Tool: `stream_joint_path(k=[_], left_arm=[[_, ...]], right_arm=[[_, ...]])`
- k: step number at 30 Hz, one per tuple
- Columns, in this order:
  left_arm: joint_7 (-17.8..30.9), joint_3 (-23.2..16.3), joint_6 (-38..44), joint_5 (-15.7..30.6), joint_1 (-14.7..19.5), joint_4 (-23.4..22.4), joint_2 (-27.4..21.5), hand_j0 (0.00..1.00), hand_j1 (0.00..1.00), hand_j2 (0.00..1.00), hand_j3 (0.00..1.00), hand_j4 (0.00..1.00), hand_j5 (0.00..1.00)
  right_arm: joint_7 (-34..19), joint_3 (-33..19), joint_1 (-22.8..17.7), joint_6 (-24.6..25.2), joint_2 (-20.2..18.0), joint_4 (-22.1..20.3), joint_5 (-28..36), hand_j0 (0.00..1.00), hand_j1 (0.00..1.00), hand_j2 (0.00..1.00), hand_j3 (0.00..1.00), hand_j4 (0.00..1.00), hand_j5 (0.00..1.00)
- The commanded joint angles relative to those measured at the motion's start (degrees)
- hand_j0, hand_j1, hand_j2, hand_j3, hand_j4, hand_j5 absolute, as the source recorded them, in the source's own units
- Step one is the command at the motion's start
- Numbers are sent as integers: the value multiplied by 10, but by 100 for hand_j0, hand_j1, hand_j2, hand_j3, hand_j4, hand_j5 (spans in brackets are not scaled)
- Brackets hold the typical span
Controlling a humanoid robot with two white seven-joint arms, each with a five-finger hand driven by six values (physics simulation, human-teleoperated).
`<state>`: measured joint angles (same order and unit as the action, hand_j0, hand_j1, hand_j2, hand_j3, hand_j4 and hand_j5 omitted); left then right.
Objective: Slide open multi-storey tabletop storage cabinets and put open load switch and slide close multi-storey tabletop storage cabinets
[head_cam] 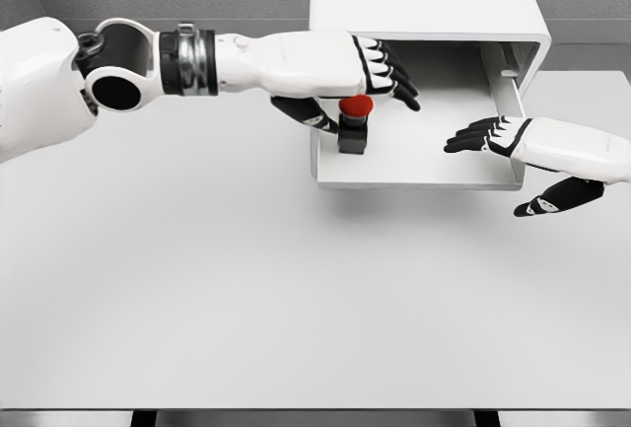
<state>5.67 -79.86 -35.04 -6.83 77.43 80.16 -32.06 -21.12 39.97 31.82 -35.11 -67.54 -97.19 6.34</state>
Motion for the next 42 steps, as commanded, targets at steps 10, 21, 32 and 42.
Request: stream_joint_path(k=[10, 21, 32, 42], left_arm=[[-2, 12, 0, 27, 2, 54, -33, 100, 100, 100, 100, 100, 100], [-4, 44, 0, 74, 10, 141, -107, 100, 100, 100, 100, 100, 100], [-35, 248, 0, 78, -286, 152, -300, 100, 100, 100, 100, 100, 100], [-10, 263, 0, 77, -410, 79, -255, 100, 100, 100, 100, 100, 100]], right_arm=[[0, 2, -2, 1, 1, 0, 4, 100, 100, 100, 100, 100, 100], [12, 6, -1, 1, 13, -1, 4, 100, 100, 100, 100, 100, 100], [12, 6, -1, 1, 23, -1, 4, 100, 100, 100, 100, 100, 100], [-11, 7, 15, 1, 76, 34, -1, 100, 100, 100, 100, 100, 100]])
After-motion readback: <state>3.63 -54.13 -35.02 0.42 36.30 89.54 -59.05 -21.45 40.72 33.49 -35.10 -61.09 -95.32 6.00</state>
